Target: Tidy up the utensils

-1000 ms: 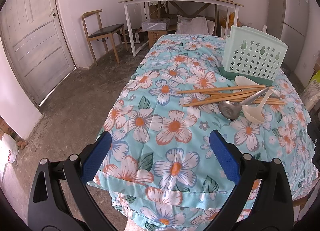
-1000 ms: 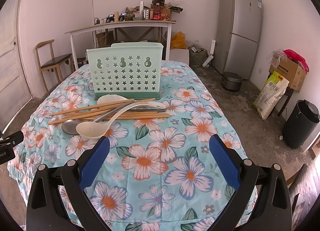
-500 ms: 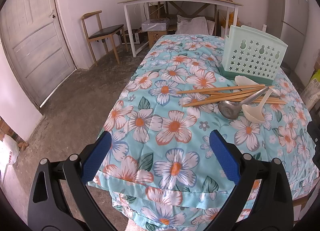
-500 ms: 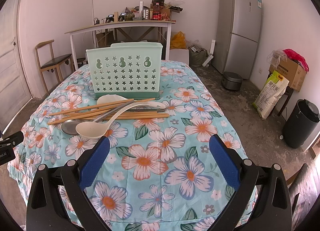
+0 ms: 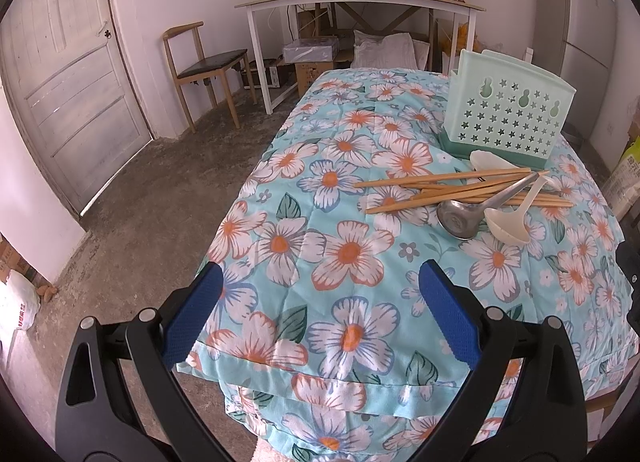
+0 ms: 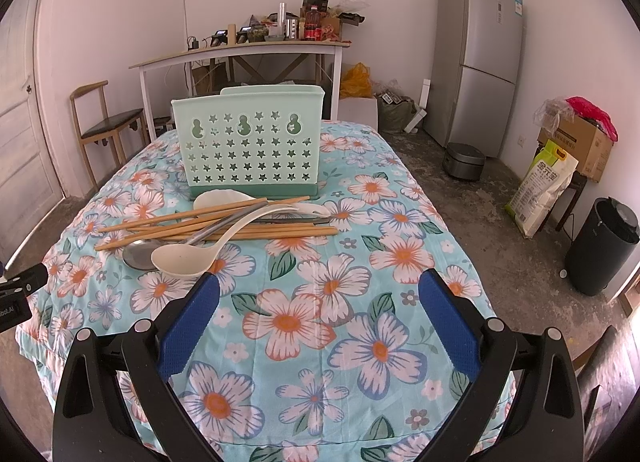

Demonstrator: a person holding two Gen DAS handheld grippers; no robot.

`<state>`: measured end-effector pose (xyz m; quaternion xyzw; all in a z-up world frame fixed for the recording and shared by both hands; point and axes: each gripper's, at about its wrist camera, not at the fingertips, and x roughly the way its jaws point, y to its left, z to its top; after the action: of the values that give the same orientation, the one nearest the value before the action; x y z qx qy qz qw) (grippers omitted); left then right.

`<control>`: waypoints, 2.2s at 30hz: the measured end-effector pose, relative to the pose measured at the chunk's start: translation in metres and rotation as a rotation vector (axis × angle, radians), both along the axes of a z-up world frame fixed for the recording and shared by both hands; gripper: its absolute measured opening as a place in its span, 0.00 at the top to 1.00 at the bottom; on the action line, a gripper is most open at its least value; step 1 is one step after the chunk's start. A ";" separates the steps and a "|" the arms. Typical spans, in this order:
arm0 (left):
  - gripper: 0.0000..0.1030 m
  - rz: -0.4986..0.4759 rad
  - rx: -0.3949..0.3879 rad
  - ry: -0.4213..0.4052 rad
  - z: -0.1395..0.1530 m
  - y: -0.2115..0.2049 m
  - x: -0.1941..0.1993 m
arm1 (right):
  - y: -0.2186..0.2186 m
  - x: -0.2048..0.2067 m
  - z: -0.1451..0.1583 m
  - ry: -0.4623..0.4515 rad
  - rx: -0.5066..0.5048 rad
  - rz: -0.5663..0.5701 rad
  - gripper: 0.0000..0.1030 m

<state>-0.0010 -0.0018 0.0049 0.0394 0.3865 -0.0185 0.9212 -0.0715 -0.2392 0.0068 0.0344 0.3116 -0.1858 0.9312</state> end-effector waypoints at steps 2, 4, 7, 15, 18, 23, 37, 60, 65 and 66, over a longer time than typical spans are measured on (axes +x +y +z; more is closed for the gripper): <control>0.08 -0.002 0.000 0.000 0.000 0.000 0.000 | 0.000 0.000 0.000 -0.001 0.001 -0.002 0.06; 0.08 -0.003 0.002 0.001 0.000 -0.001 0.000 | 0.000 0.000 0.000 0.001 0.003 -0.003 0.06; 0.08 -0.008 0.001 -0.002 0.000 -0.001 0.000 | -0.001 0.001 -0.002 0.005 0.006 -0.005 0.06; 0.08 -0.026 0.002 0.006 -0.005 0.000 0.008 | -0.003 0.008 -0.008 0.017 0.017 -0.005 0.06; 0.08 -0.031 0.009 0.004 -0.006 -0.003 0.012 | -0.004 0.011 -0.012 0.024 0.029 -0.004 0.06; 0.08 -0.039 0.024 0.001 -0.007 -0.012 0.016 | -0.008 0.016 -0.017 0.030 0.039 0.002 0.06; 0.08 -0.062 0.036 0.005 -0.011 -0.035 0.028 | -0.016 0.043 -0.047 0.149 0.073 0.070 0.06; 0.08 -0.088 0.042 -0.021 -0.012 -0.056 0.042 | -0.023 0.048 -0.084 0.236 0.147 0.194 0.06; 0.08 -0.086 0.032 -0.040 -0.006 -0.057 0.040 | -0.023 0.049 -0.084 0.236 0.153 0.201 0.06; 0.08 -0.085 0.031 -0.044 -0.005 -0.057 0.039 | -0.024 0.048 -0.084 0.237 0.155 0.202 0.06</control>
<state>0.0382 -0.0589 0.0003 0.0706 0.3643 -0.0509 0.9272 -0.0234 -0.2632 -0.0770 0.0525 0.4345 -0.0697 0.8965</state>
